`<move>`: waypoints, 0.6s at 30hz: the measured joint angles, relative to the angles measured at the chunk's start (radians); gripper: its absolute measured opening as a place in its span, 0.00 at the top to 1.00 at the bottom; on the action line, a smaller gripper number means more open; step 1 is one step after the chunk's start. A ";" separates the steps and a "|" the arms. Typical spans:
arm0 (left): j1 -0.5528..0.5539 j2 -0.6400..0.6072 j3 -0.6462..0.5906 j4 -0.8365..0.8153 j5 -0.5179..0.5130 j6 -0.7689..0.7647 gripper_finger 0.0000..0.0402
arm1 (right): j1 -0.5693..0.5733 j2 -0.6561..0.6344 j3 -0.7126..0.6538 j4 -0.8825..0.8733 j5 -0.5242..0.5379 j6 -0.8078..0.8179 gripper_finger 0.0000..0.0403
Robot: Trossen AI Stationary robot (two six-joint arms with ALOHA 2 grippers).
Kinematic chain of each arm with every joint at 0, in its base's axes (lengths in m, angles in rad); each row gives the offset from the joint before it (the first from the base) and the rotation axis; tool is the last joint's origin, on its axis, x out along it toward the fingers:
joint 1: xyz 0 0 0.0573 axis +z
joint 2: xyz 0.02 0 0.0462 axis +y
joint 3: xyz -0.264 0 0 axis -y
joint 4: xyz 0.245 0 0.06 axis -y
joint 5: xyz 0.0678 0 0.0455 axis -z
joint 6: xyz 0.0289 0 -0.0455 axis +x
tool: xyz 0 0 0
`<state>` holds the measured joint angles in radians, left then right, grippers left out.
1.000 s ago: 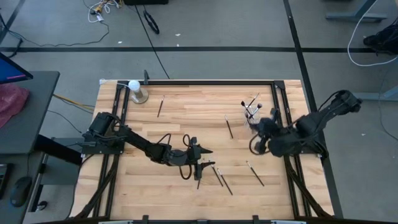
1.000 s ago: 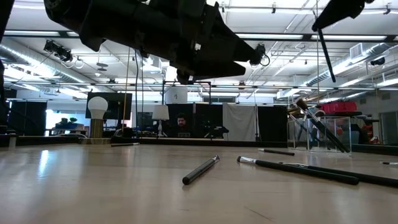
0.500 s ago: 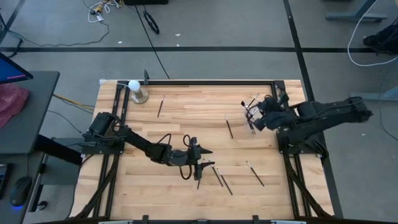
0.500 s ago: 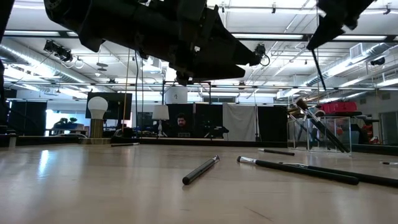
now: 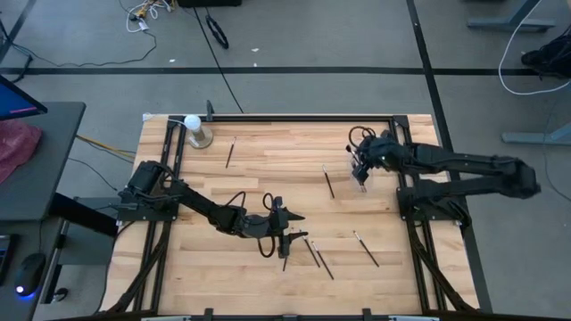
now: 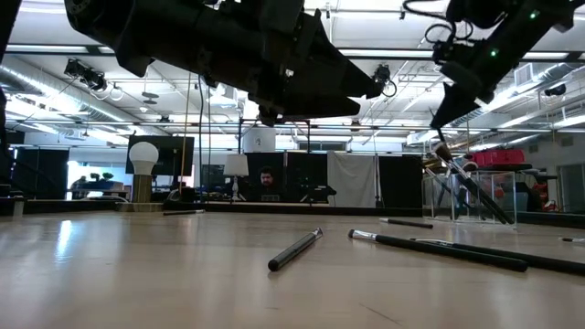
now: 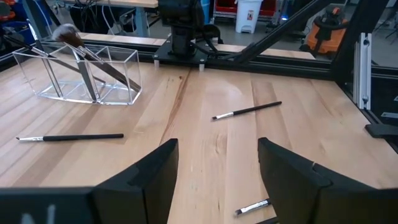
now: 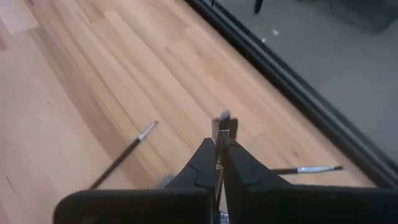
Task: Sort items
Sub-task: Put the silver eyeshadow brush into the transparent organizer
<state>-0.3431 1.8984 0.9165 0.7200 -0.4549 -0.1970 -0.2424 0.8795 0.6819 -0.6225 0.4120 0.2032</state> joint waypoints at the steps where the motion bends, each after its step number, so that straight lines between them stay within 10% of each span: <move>1: 0.000 0.000 0.000 0.000 0.000 -0.001 0.45 | -0.015 0.000 -0.007 0.002 -0.014 -0.001 0.99; 18: 0.000 0.001 0.000 0.000 0.000 -0.002 0.45 | -0.127 0.000 -0.129 0.096 -0.100 0.021 0.88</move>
<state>-0.3431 1.8992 0.9169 0.7204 -0.4549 -0.1986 -0.3693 0.8795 0.5529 -0.5262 0.3123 0.2246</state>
